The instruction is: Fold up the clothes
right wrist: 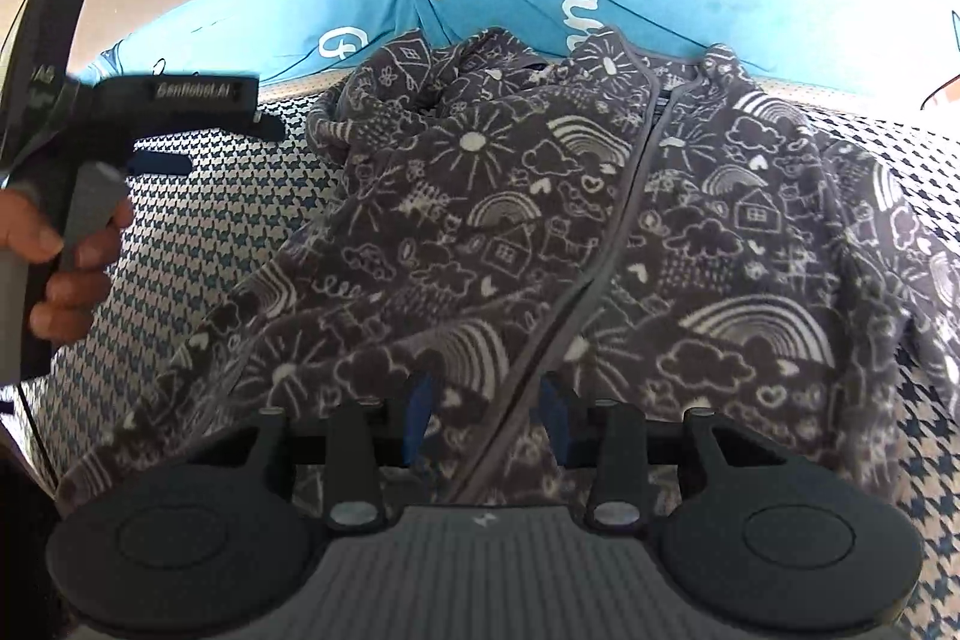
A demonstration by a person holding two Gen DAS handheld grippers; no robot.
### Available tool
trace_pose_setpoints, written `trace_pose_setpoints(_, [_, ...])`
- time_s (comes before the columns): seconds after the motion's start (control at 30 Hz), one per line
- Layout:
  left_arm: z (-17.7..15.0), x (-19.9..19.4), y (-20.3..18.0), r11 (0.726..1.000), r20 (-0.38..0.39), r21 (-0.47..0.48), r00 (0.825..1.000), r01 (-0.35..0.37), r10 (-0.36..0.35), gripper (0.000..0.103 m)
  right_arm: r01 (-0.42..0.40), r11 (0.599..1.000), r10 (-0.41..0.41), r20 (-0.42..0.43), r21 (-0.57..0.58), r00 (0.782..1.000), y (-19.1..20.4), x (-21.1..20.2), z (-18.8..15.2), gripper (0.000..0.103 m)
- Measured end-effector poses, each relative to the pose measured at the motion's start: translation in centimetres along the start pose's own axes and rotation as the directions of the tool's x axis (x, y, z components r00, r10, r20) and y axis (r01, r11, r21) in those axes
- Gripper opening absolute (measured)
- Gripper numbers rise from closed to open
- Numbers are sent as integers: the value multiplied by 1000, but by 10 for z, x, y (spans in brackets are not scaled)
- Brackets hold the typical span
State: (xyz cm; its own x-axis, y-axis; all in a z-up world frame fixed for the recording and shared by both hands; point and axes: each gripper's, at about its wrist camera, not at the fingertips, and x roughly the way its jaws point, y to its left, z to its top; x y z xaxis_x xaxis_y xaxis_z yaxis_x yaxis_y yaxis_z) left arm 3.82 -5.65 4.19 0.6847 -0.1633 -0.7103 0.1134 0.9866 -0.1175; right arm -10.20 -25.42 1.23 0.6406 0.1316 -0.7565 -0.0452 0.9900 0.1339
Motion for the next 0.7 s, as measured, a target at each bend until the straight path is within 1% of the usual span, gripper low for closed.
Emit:
trace_pose_setpoints(0.07, [10, 9, 2, 1000, 10, -12, 1000, -5, 5, 103, -11, 1000, 11, -2, 8, 1000, 1, 6, 3, 40])
trace_pose_setpoints(0.17, [23, 25, 6, 999, 14, -49, 1000, -13, 14, 98, -29, 1000, 29, -12, 10, 1000, 3, 14, 4, 40])
trace_pose_setpoints(0.27, [34, 42, 7, 997, 12, -73, 1000, -20, 21, 93, -29, 1000, 29, -20, -6, 999, 6, 19, 5, 40])
trace_pose_setpoints(0.3, [36, 48, 7, 997, 10, -78, 1000, -21, 22, 91, -29, 1000, 29, -21, -11, 999, 7, 21, 5, 40])
trace_pose_setpoints(0.37, [41, 59, 8, 996, 4, -91, 1000, -22, 23, 90, -25, 1000, 25, -21, -9, 999, 8, 22, 4, 40])
trace_pose_setpoints(0.47, [44, 77, 9, 993, -16, -117, 1000, -16, 14, 89, -34, 999, 34, -23, 11, 999, 6, 24, 4, 40])
trace_pose_setpoints(0.57, [47, 94, 9, 992, -39, -126, 999, -19, 15, 85, -43, 998, 44, -26, 38, 999, 1, 26, 5, 40])
trace_pose_setpoints(0.63, [48, 104, 9, 991, -52, -133, 999, -23, 16, 81, -44, 998, 46, -31, 51, 998, 0, 28, 5, 40])
trace_pose_setpoints(0.7, [48, 113, 9, 989, -64, -146, 998, -27, 18, 75, -42, 998, 43, -32, 49, 999, 0, 30, 5, 40])
